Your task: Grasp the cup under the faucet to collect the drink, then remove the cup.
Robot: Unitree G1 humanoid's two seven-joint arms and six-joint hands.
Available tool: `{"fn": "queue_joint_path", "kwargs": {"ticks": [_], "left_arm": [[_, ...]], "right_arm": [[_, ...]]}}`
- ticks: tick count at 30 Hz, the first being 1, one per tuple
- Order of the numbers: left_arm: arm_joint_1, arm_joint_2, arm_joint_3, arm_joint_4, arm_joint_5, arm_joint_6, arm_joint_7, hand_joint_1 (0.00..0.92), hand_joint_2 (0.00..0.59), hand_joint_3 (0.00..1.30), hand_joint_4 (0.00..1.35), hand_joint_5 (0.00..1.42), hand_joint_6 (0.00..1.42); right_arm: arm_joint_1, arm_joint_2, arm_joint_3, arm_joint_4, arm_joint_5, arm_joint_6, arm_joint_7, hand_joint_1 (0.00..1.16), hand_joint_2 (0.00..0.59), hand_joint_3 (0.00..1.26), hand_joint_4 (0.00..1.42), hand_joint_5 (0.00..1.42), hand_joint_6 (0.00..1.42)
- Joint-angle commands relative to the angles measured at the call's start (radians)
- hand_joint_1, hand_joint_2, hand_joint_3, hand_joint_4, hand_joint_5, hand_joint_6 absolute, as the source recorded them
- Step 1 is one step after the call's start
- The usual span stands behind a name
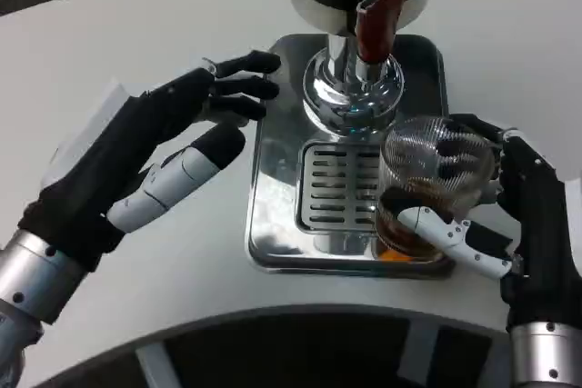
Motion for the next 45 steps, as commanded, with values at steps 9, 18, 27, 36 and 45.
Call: {"fn": "queue_joint_path", "kwargs": {"ticks": [9,18,27,36,45], "left_arm": [[0.096,0.01,0.002,-0.013,0.046,-0.002,0.023,0.0,0.114,0.29,0.32,0.37,0.36],[0.119,0.054,-0.01,-0.045,0.138,-0.002,0.022,0.0,0.117,0.26,0.27,0.32,0.28],[0.144,0.126,-0.021,-0.082,0.217,0.0,0.004,0.0,0.104,0.21,0.16,0.18,0.17],[0.177,0.164,-0.031,-0.15,0.245,0.022,-0.018,0.0,0.096,0.18,0.09,0.12,0.13],[0.212,0.196,-0.035,-0.249,0.266,0.066,-0.061,0.0,0.095,0.13,0.03,0.07,0.1]], "right_arm": [[0.132,-0.006,-0.003,-0.189,0.034,-0.007,0.072,0.91,0.159,0.71,0.84,1.03,0.94],[0.196,-0.031,0.002,-0.284,0.026,-0.023,0.112,0.91,0.159,0.71,0.85,1.04,0.97],[0.258,-0.025,0.016,-0.374,0.047,-0.004,0.158,0.93,0.153,0.73,0.87,1.07,1.02],[0.283,-0.022,0.048,-0.43,0.048,-0.011,0.187,0.93,0.146,0.75,0.89,1.08,1.06],[0.281,-0.029,0.074,-0.454,0.067,0.003,0.235,0.93,0.145,0.77,0.9,1.1,1.08]]}}
